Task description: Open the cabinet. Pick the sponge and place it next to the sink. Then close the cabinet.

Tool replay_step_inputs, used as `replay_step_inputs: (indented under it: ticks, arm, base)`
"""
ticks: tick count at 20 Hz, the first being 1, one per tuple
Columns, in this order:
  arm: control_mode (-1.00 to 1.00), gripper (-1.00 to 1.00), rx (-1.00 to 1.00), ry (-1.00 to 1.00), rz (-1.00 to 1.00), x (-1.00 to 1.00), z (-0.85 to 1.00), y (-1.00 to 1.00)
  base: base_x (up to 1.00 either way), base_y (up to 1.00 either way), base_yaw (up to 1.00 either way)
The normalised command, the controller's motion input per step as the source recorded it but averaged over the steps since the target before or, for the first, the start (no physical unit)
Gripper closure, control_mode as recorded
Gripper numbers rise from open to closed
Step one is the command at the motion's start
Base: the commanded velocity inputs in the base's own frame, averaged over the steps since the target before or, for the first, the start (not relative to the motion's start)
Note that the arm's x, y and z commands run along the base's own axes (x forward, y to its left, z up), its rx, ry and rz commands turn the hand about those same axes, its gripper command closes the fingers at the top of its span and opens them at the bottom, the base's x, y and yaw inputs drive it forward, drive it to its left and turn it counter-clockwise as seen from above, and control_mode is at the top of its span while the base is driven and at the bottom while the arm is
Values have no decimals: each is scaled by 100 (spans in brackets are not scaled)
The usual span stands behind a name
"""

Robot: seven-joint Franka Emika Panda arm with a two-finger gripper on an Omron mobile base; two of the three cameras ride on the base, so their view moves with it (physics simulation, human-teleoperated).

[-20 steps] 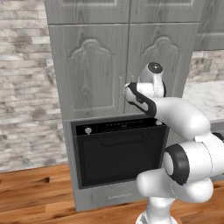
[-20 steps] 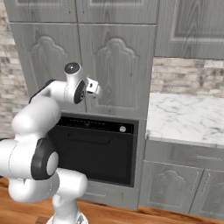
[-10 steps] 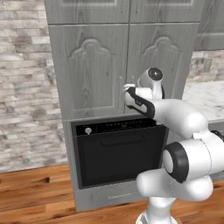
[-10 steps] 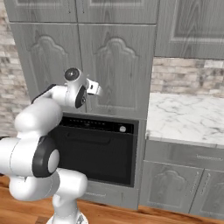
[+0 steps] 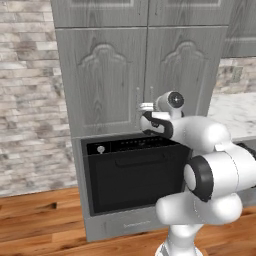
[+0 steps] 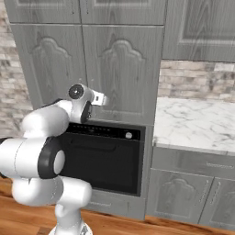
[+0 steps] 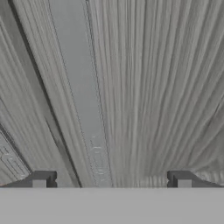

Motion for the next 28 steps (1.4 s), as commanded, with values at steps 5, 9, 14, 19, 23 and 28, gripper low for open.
replay_step_inputs:
  ticks: [5,9,14,19,23,28]
  arm:
    - [-100,-100,-4,0,0,39,0,0]
    - [-100,-100,-1,0,0,50,-8,0]
    - [-100,-100,0,-3,0,45,-22,0]
    - [-100,-100,0,-3,0,24,-15,0]
    - [-100,-100,0,0,0,0,0,0]
    - [-100,100,0,0,0,0,0,0]
  base:
    - [0,0,0]
    - [0,0,0]
    - [0,0,0]
    - [0,0,0]
    - [0,0,0]
    - [0,0,0]
